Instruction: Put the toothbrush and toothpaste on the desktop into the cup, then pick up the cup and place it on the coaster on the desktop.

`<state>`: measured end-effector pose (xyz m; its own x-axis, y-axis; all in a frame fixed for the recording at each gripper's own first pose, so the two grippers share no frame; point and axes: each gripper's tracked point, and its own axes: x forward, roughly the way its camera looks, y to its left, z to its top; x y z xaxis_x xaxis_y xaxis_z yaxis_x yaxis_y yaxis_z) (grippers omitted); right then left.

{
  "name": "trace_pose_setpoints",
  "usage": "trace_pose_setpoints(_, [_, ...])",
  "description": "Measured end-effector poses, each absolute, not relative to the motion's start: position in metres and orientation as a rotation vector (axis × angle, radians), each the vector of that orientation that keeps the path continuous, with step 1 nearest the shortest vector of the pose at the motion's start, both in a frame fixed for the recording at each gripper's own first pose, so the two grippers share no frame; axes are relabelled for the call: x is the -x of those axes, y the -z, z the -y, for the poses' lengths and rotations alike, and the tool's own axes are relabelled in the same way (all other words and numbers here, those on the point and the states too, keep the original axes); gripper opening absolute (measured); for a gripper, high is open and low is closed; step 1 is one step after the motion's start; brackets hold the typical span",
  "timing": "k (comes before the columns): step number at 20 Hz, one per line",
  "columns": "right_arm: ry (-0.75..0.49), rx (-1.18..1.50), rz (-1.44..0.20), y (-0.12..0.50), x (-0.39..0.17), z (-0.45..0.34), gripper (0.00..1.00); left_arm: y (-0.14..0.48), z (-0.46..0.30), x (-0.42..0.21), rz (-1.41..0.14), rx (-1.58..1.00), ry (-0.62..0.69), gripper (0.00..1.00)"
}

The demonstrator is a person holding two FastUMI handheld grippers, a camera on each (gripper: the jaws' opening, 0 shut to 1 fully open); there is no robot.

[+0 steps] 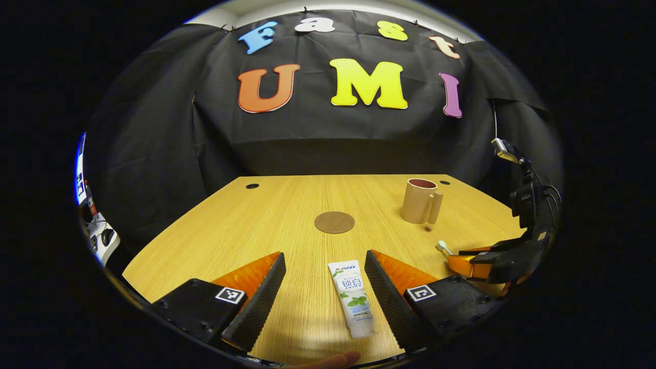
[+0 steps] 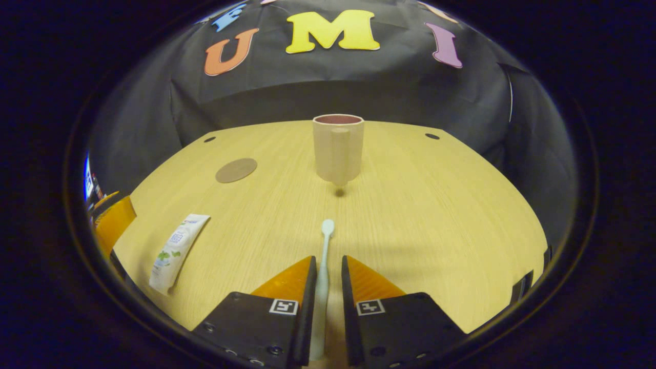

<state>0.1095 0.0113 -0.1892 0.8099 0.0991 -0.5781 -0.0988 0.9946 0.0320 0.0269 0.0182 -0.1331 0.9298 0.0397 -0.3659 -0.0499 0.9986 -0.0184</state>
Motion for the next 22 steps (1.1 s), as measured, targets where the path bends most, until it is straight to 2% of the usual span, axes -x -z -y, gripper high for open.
trace_pose_setpoints(2, [-0.121, 0.008, -0.635, 0.189, -0.106, -0.012, 0.22, 0.135, -0.013, -0.028, -0.395, 0.037, -0.037, 0.99])
trace_pose_setpoints(8, [-0.130, 0.025, -0.631, 0.190, -0.105, -0.015, 0.20, 0.147, -0.015, -0.027, -0.451, 0.028, -0.048, 0.99])
trace_pose_setpoints(14, [-0.125, 0.014, -0.607, 0.192, -0.106, -0.022, 0.19, 0.146, -0.020, -0.030, -0.443, 0.021, -0.057, 0.99])
trace_pose_setpoints(16, [-0.117, 0.024, -0.603, 0.190, -0.106, -0.024, 0.35, 0.144, -0.019, -0.030, -0.441, 0.027, -0.053, 0.99])
trace_pose_setpoints(17, [-0.109, 0.031, -0.603, 0.191, -0.106, -0.023, 0.35, 0.146, -0.018, -0.030, -0.446, 0.028, -0.047, 0.99])
trace_pose_setpoints(19, [-0.079, 0.044, -0.597, 0.187, -0.109, -0.017, 0.51, 0.148, -0.018, -0.028, -0.451, 0.029, -0.042, 0.99])
trace_pose_setpoints(20, [-0.078, 0.040, -0.598, 0.189, -0.111, -0.016, 0.69, 0.149, -0.018, -0.028, -0.450, 0.030, -0.040, 0.99])
trace_pose_setpoints(22, [-0.086, 0.003, -0.615, 0.191, -0.108, -0.016, 0.89, 0.153, -0.015, -0.028, -0.456, 0.030, -0.033, 0.99])
